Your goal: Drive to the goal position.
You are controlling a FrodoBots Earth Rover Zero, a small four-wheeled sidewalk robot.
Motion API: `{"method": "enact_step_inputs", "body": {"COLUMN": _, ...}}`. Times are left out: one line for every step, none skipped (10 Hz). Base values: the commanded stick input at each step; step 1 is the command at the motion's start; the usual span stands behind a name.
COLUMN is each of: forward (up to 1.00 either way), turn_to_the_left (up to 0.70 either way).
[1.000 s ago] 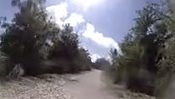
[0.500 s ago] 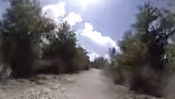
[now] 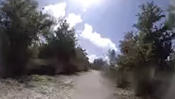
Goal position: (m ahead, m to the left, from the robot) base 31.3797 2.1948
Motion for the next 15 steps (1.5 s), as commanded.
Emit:
{"method": "enact_step_inputs", "body": {"forward": 0.7, "turn_to_the_left": 0.0}}
{"method": "enact_step_inputs", "body": {"forward": 0.7, "turn_to_the_left": 0.0}}
{"method": "enact_step_inputs", "body": {"forward": 0.7, "turn_to_the_left": 0.0}}
{"method": "enact_step_inputs", "body": {"forward": 0.7, "turn_to_the_left": 0.0}}
{"method": "enact_step_inputs", "body": {"forward": 0.7, "turn_to_the_left": 0.0}}
{"method": "enact_step_inputs", "body": {"forward": 0.7, "turn_to_the_left": 0.0}}
{"method": "enact_step_inputs", "body": {"forward": 0.7, "turn_to_the_left": 0.0}}
{"method": "enact_step_inputs", "body": {"forward": 0.7, "turn_to_the_left": 0.0}}
{"method": "enact_step_inputs", "body": {"forward": 0.7, "turn_to_the_left": 0.0}}
{"method": "enact_step_inputs", "body": {"forward": 0.7, "turn_to_the_left": 0.0}}
{"method": "enact_step_inputs", "body": {"forward": 0.7, "turn_to_the_left": 0.0}}
{"method": "enact_step_inputs", "body": {"forward": 0.7, "turn_to_the_left": 0.0}}
{"method": "enact_step_inputs", "body": {"forward": 0.7, "turn_to_the_left": 0.0}}
{"method": "enact_step_inputs", "body": {"forward": 0.7, "turn_to_the_left": 0.0}}
{"method": "enact_step_inputs", "body": {"forward": 0.7, "turn_to_the_left": 0.0}}
